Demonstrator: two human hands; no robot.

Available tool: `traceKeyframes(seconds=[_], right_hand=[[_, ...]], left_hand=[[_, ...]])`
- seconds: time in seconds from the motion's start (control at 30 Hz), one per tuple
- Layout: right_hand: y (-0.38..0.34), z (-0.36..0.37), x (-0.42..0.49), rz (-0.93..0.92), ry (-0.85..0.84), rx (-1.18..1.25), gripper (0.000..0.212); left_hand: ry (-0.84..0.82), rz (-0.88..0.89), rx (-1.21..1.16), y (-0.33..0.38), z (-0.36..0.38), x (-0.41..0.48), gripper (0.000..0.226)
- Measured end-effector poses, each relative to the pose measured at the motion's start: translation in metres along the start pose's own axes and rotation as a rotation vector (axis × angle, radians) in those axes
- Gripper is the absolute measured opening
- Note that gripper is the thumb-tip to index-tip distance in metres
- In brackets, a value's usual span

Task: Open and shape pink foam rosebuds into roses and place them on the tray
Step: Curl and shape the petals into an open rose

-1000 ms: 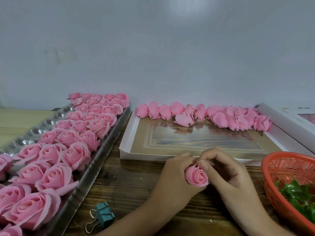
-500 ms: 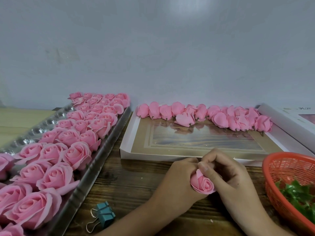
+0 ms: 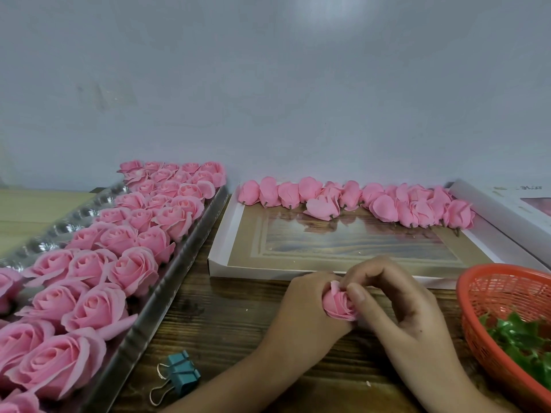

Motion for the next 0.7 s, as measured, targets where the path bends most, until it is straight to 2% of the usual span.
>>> traceKeyframes(seconds=[0.2, 0.27, 0.4, 0.53, 0.7], right_hand=[[-0.01, 0.005, 0.0, -0.118, -0.058, -0.13, 0.003], [-0.011, 0.005, 0.0, -0.144, -0.056, -0.163, 0.01], [-0.011, 0.008, 0.0, -0.165, -0.063, -0.21, 0.016], [-0.012, 0.008, 0.0, -0.171, -0.085, -0.236, 0.006], [-0.015, 0.008, 0.0, -0.192, -0.07, -0.305, 0.009]], left_hand=[[-0.038, -0.009, -0.025, -0.003, 0.003, 0.003, 0.018], [-0.06, 0.0, 0.002, -0.004, 0.005, 0.003, 0.016], [-0.08, 0.023, 0.037, -0.003, 0.005, 0.002, 0.016], [-0.059, 0.043, 0.053, 0.001, 0.005, 0.002, 0.016], [-0.072, 0.071, 0.125, -0.001, 0.008, 0.001, 0.017]])
Point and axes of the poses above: each hand's wrist, its own x-axis towards the middle knuckle, its own z-axis out of the palm, y = z × x, the point moved 5 cm from there along x, towards the middle knuckle, and after that the axes turned 3 degrees about -y, right-handed, at the moved point
